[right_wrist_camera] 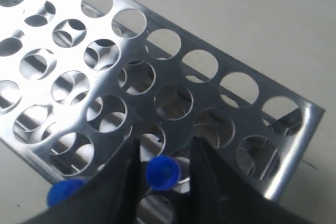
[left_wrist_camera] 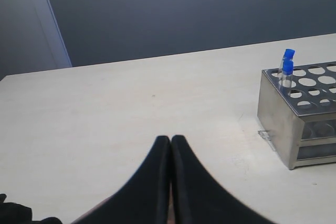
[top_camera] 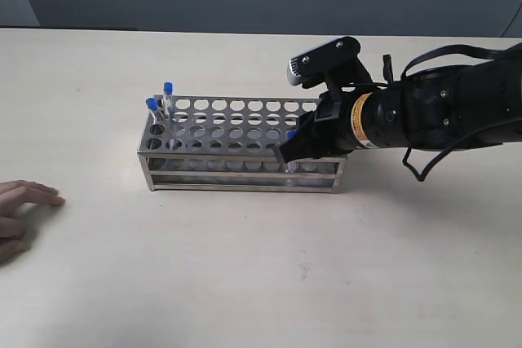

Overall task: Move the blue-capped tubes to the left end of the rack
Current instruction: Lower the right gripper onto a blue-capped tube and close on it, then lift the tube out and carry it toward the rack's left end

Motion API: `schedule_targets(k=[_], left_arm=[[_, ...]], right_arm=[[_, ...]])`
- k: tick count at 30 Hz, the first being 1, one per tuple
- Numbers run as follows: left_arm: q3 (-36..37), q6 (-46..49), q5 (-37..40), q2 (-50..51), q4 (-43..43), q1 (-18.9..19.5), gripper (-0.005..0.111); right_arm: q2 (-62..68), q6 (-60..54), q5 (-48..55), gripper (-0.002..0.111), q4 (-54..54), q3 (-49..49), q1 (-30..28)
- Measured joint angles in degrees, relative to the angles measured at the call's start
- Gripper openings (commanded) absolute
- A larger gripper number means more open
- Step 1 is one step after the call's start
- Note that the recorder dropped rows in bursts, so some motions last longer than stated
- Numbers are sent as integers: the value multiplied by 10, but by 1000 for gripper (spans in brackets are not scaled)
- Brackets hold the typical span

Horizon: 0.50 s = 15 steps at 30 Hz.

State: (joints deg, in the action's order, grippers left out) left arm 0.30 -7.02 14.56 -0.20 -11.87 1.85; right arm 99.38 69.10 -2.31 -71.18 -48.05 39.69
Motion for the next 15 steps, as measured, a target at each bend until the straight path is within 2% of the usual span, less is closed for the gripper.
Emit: schedule_targets(k=[4, 15], left_arm=[[0, 0, 0, 0, 0, 0, 1], [0, 0, 0, 0, 0, 0, 1]], right_arm=[[-21, 0, 32, 0, -1, 5, 1], [-56, 0, 29, 0, -2, 6, 2]])
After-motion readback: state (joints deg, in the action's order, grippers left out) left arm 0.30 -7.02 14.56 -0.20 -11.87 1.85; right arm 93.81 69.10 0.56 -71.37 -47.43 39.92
